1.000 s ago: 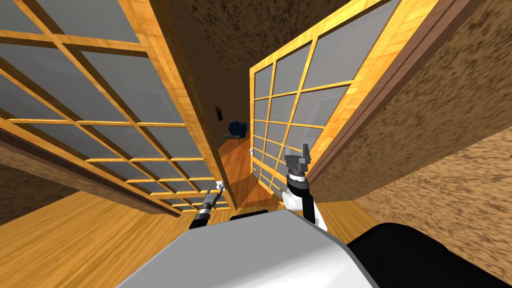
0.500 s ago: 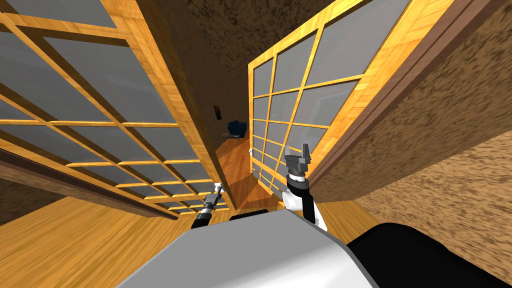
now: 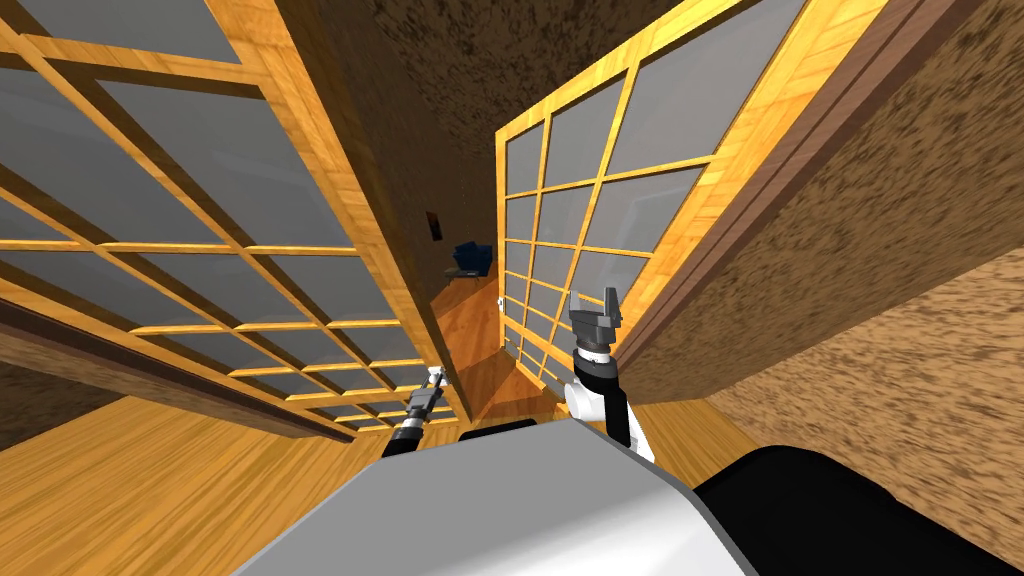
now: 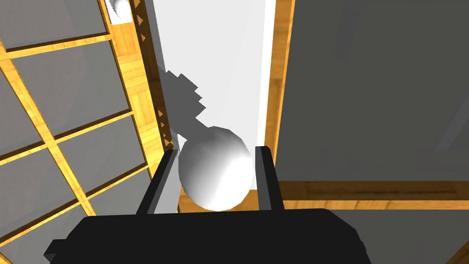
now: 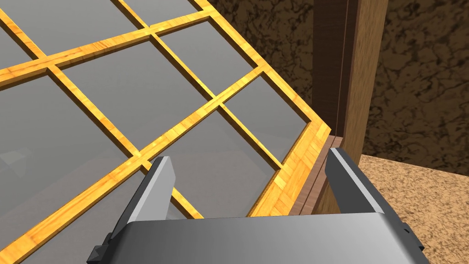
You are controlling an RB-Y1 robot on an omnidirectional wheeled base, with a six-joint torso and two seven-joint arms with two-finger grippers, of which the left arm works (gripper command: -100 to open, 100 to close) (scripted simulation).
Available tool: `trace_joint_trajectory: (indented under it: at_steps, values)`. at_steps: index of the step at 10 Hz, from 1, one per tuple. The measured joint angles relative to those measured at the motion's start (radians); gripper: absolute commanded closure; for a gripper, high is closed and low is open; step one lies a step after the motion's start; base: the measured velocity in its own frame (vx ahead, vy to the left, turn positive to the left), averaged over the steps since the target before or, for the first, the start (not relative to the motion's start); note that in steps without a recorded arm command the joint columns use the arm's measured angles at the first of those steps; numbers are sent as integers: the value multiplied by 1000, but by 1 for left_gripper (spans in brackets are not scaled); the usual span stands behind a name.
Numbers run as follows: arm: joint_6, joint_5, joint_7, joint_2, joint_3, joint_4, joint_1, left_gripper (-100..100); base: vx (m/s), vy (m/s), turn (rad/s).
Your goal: Push the door open
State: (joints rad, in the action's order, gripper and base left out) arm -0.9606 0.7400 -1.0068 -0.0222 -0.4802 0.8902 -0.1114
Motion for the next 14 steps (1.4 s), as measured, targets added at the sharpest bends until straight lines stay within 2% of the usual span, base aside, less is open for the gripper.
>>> trace_joint_trajectory:
  at_steps: [2, 3, 4, 5, 7, 8, 9, 10, 11, 12, 13, 14]
  values:
    - [3, -21, 43, 3, 3, -7, 6, 100, 28, 10, -62]
    - [-4, -36, 59, 6, 1, -23, 14, 100, 31, 11, -61]
    - [-8, -49, 81, 9, 3, -25, 14, 100, 27, 9, -66]
    - [0, -62, 113, 7, 7, -13, 11, 100, 33, 12, -84]
    - [-18, -103, 164, 19, 4, -51, 30, 100, 36, 20, -63]
    - [-24, -113, 177, 22, 2, -67, 42, 100, 26, 11, -60]
    - [-23, -124, 200, 22, 5, -57, 36, 100, 28, 13, -95]
    - [-29, -146, 226, 32, 3, -82, 51, 100, 20, 12, 1]
    - [-15, -151, 253, 25, 9, -49, 43, 100, 27, 21, -97]
    - [-22, -169, 274, 31, 6, -71, 56, 100, 43, 29, -95]
    - [-19, -188, 309, 32, 10, -54, 51, 100, 49, 36, -79]
    - [-19, -213, 338, 36, 7, -67, 67, 100, 30, 42, 6]
